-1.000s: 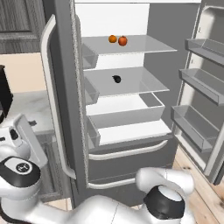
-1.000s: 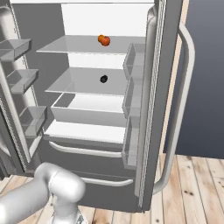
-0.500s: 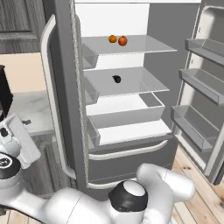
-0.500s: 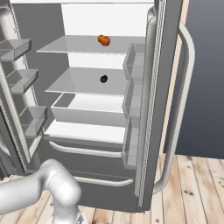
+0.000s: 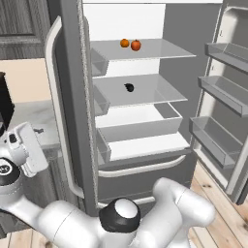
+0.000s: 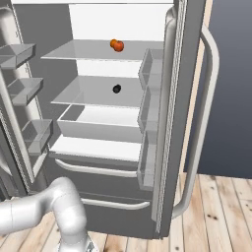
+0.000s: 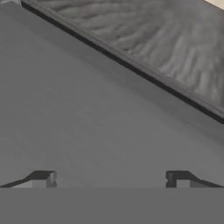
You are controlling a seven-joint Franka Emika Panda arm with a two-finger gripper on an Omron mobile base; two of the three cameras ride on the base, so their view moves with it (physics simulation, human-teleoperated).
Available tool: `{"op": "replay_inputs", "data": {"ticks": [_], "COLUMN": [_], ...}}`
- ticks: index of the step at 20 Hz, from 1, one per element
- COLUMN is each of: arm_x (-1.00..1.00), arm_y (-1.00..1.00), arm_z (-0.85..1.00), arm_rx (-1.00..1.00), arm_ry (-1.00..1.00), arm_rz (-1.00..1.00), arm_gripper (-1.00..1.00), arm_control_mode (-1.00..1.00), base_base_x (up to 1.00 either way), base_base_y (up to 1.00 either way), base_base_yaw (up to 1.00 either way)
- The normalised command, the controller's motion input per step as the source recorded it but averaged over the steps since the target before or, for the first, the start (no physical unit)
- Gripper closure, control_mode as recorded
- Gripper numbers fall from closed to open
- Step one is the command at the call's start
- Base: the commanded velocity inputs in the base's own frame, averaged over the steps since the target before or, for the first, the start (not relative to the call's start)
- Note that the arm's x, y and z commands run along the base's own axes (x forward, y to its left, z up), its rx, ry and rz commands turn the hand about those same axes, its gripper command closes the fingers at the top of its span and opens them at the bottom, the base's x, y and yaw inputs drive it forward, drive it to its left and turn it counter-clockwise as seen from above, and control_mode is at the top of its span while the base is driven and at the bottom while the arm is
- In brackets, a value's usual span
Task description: Place the apple in the correct fridge rack based on whether it is a fruit or vegetable. Finally, close the fridge door.
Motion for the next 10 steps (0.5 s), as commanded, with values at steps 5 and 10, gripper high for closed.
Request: {"op": "replay_inputs", "data": {"ticks": [5, 10], "arm_x": [0.01, -0.07], "arm_y": [-0.93, -1.0], "arm_z": [-0.28, -0.11], "arm_rx": [0.03, 0.11], "arm_ry": [-0.16, -0.23], "arm_rz": [-0.15, -0.12], "arm_gripper": [-1.0, -1.0], "arm_control_mode": [-1.0, -1.0], "base_base_x": [0.0, 0.0], "base_base_y": [0.0, 0.0], "base_base_yaw": [0.0, 0.0]}}
